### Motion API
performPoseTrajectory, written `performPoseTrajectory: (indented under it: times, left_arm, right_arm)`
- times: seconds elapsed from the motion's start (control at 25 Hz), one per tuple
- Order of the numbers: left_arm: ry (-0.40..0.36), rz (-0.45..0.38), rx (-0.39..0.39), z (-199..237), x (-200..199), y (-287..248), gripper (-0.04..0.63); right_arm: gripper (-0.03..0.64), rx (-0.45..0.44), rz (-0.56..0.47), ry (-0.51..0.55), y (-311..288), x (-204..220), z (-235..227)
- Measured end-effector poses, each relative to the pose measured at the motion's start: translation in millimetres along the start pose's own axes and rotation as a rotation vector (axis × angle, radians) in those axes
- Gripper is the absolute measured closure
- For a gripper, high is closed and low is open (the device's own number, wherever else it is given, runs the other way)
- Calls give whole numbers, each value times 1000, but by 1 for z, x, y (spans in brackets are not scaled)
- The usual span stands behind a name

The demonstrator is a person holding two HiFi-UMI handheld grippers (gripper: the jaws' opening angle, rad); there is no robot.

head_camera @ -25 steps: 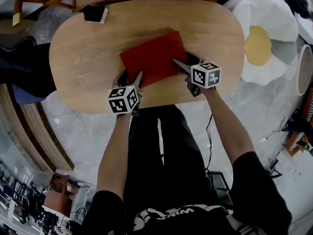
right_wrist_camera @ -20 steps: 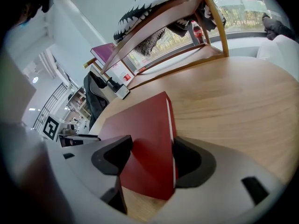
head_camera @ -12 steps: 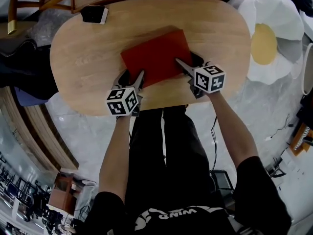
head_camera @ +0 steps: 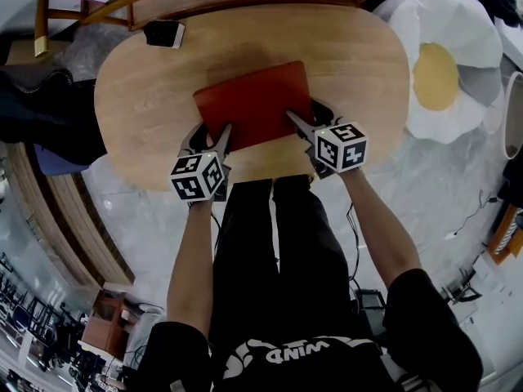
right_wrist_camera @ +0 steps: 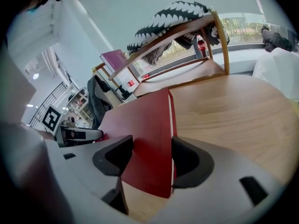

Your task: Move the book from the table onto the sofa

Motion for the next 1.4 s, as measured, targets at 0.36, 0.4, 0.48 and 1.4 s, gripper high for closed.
performPoseTrajectory:
  times: [0.36, 0.4, 0.48, 1.4]
  left_arm:
    - [-90, -57, -3, -70, -68, 104, 345]
    - [-97, -61, 1, -79, -73, 118, 345]
    - [-109, -71, 11, -97, -83, 144, 345]
    - [-330, -118, 202, -283, -110, 222, 345]
  right_arm:
    - [360, 21, -88, -53, 110, -45, 63]
    - [362, 24, -99, -54, 125, -49, 72]
    - [362, 32, -124, -54, 153, -58, 88]
    - [365, 219, -415, -127, 377, -49, 99]
Point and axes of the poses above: the fingertips, and each gripper's own axes: y backward along the fingers, z to its left, x out of its underside, the point moved 3 cm from there along y, backward along the fingers, and after that the axes turned 2 degrees about z, right-handed, at the moved point
